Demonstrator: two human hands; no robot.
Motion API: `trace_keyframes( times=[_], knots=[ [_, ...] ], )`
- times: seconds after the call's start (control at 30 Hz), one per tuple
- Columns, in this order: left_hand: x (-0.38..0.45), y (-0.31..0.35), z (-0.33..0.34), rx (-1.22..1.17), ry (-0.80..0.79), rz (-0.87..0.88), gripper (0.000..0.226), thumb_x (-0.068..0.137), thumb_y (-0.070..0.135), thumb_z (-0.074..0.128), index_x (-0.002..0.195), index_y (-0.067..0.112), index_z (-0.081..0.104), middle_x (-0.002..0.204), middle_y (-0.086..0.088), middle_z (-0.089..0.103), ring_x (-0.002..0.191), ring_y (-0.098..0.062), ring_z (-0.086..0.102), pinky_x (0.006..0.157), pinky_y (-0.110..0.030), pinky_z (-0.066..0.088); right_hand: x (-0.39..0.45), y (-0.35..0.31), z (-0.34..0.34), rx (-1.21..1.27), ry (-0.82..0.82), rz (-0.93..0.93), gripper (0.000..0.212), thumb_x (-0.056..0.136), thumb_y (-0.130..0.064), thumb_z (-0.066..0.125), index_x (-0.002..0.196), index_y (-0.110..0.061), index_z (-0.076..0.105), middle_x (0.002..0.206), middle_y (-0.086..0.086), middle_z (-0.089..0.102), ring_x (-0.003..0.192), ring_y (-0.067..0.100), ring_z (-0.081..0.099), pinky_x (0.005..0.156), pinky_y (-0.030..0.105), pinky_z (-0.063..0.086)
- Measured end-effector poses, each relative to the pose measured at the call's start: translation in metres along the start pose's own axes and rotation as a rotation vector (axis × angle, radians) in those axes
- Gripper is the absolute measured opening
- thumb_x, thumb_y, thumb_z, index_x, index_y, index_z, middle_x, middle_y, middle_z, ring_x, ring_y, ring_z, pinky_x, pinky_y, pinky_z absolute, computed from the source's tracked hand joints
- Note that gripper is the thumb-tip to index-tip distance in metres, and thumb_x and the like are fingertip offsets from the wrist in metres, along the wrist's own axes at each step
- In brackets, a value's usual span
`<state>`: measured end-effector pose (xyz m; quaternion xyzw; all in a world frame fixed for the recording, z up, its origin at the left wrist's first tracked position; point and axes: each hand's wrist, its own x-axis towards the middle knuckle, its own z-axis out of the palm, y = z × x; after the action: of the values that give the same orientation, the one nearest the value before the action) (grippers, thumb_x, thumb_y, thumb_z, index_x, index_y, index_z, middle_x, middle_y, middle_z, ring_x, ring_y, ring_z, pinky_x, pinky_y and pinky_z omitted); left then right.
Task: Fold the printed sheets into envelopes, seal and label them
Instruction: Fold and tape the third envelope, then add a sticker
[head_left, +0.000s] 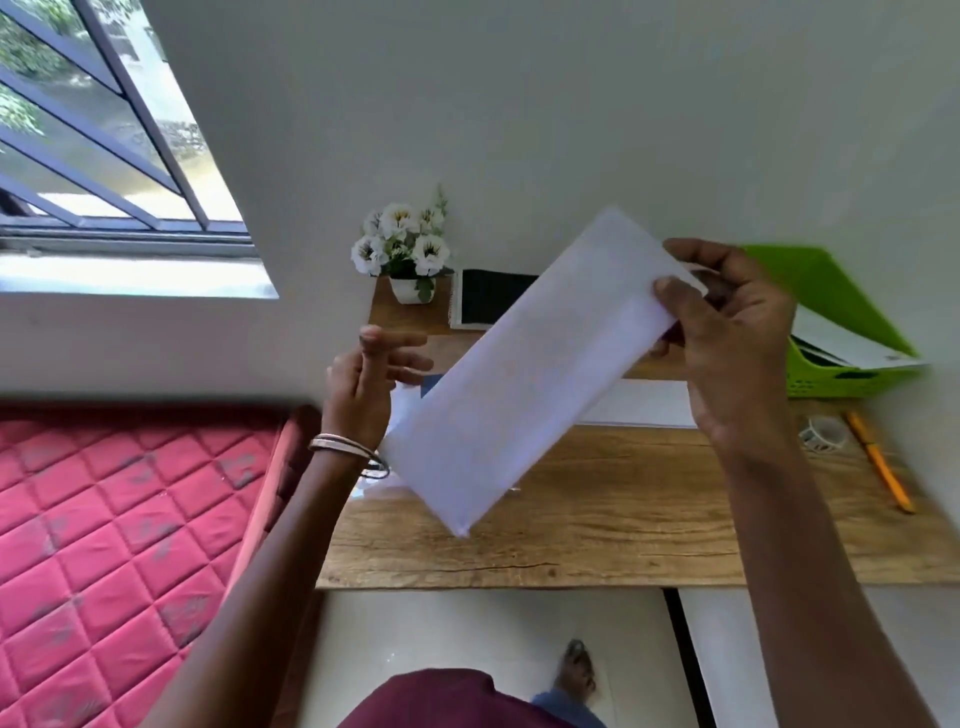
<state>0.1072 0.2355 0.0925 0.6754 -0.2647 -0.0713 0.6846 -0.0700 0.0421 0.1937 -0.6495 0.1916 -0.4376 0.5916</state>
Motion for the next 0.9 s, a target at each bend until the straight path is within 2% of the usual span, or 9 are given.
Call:
trace_keyframes(
  times=[0.17,0.3,0.37,0.5,0.57,0.7,0.77,0.83,0.9],
  knots=[
    [0.011,0.04,0.036,0.206,0.041,0.331,0.056,0.091,0.059,0.03,0.098,0.019,0.068,0.09,-0.004,0.072,0.077,-0.01,0.067,0.069,-0.02,0.049,0.011,0.021,-0.043,-0.03,0.142,0.114,0.02,0.085,0.005,0.055,0.091,-0.011,0.065,0.085,0.002,0.062,0.071,0.011,0.06,0.052,0.031,0.053],
    [0.016,0.057,0.073,0.581,-0.256,0.554,0.036,0.09,0.047,0.045,0.095,0.021,0.07,0.099,0.002,0.071,0.087,-0.011,0.065,0.078,-0.034,0.051,0.023,0.036,-0.078,-0.073,0.197,0.222,0.017,0.088,0.002,0.058,0.083,-0.009,0.069,0.097,0.009,0.066,0.079,0.002,0.062,0.057,0.02,0.052],
    [0.015,0.058,0.099,0.739,-0.427,0.536,0.048,0.081,0.064,0.048,0.105,0.027,0.067,0.106,0.005,0.069,0.094,-0.015,0.062,0.084,-0.045,0.046,0.029,0.04,-0.093,-0.055,0.175,0.263,0.014,0.09,-0.002,0.057,0.088,-0.008,0.07,0.098,0.008,0.066,0.083,0.004,0.063,0.058,0.018,0.053],
    [0.0,0.052,0.164,1.008,-0.573,0.465,0.076,0.07,0.079,0.043,0.13,0.033,0.05,0.132,0.009,0.055,0.118,-0.017,0.05,0.098,-0.041,0.029,0.038,0.05,-0.118,-0.047,0.085,0.333,0.017,0.094,-0.003,0.052,0.097,-0.002,0.069,0.104,0.01,0.066,0.084,0.01,0.066,0.064,0.022,0.056],
    [-0.005,0.046,0.194,1.064,-0.552,0.456,0.061,0.077,0.062,0.057,0.129,0.031,0.051,0.13,0.007,0.056,0.115,-0.019,0.054,0.099,-0.041,0.029,0.042,0.053,-0.129,0.012,0.038,0.402,0.019,0.095,-0.002,0.049,0.102,0.003,0.066,0.108,0.011,0.065,0.088,0.016,0.067,0.068,0.028,0.058],
    [-0.004,0.032,0.234,1.108,-0.357,0.55,0.031,0.068,0.017,0.079,0.099,0.021,0.071,0.094,0.0,0.073,0.08,-0.024,0.068,0.086,-0.044,0.044,0.056,0.056,-0.155,0.11,-0.099,0.518,0.023,0.097,-0.001,0.044,0.11,0.004,0.063,0.112,0.019,0.066,0.096,0.031,0.068,0.079,0.037,0.059],
    [-0.002,0.031,0.245,1.04,-0.359,0.513,0.027,0.079,0.031,0.068,0.105,0.022,0.068,0.1,0.0,0.071,0.089,-0.023,0.067,0.09,-0.045,0.042,0.063,0.058,-0.168,0.165,-0.161,0.546,0.026,0.097,0.004,0.041,0.11,0.003,0.063,0.109,0.024,0.067,0.095,0.032,0.068,0.084,0.041,0.057],
    [0.0,0.034,0.254,0.961,-0.433,0.41,0.047,0.082,0.054,0.051,0.118,0.025,0.06,0.114,0.002,0.066,0.101,-0.022,0.062,0.092,-0.044,0.038,0.069,0.061,-0.177,0.221,-0.207,0.576,0.029,0.094,0.01,0.04,0.111,0.003,0.063,0.107,0.026,0.067,0.097,0.034,0.068,0.086,0.041,0.056],
    [0.0,0.032,0.264,0.962,-0.449,0.403,0.049,0.081,0.055,0.051,0.119,0.025,0.059,0.115,0.003,0.065,0.1,-0.022,0.061,0.089,-0.045,0.038,0.075,0.064,-0.183,0.246,-0.234,0.585,0.032,0.09,0.015,0.043,0.113,0.003,0.061,0.105,0.023,0.069,0.097,0.032,0.068,0.085,0.039,0.056]
  ],
)
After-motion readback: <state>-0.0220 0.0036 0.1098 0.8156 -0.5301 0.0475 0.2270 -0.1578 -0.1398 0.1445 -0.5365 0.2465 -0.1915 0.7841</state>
